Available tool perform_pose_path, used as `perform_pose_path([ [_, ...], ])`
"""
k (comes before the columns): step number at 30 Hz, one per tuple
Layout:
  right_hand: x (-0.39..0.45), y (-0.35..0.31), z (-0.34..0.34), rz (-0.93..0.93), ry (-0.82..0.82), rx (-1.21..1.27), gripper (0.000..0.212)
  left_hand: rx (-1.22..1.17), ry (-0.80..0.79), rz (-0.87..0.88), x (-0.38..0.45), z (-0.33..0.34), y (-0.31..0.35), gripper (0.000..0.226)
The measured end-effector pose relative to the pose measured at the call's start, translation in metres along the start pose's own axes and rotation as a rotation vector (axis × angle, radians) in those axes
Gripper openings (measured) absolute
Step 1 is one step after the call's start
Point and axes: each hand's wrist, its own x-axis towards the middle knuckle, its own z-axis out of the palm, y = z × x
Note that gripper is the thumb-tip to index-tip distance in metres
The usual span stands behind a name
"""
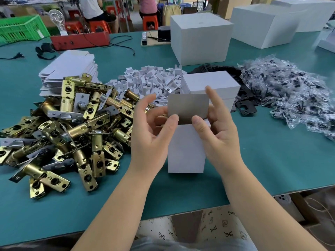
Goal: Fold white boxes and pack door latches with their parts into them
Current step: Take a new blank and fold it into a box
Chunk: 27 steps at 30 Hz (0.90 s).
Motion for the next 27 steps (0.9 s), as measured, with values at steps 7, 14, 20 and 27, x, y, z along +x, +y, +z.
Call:
perform_pose_path([
  [7,0.01,-0.002,0.005,-0.005,0.026,0.082,0.027,-0.013,-0.093,-0.012,0.023,0.003,0.0,0.036],
  [14,0.016,-0.004,0.005,0.105,-0.019,0.169,0.011,0.03,-0.231,0.02,0.028,-0.007,0.003,0.013],
  [20,0.006,-0.002,0.002,0.093,-0.017,0.039,0.025,0.085,-0.158,0.012,0.011,-0.007,-0.002,0.02],
  [27,0.001,-0.007,-0.002,0.186,-0.039,0.007,0.016,0.199,-0.084,0.056,0.003,-0.002,-0.001,0.021],
])
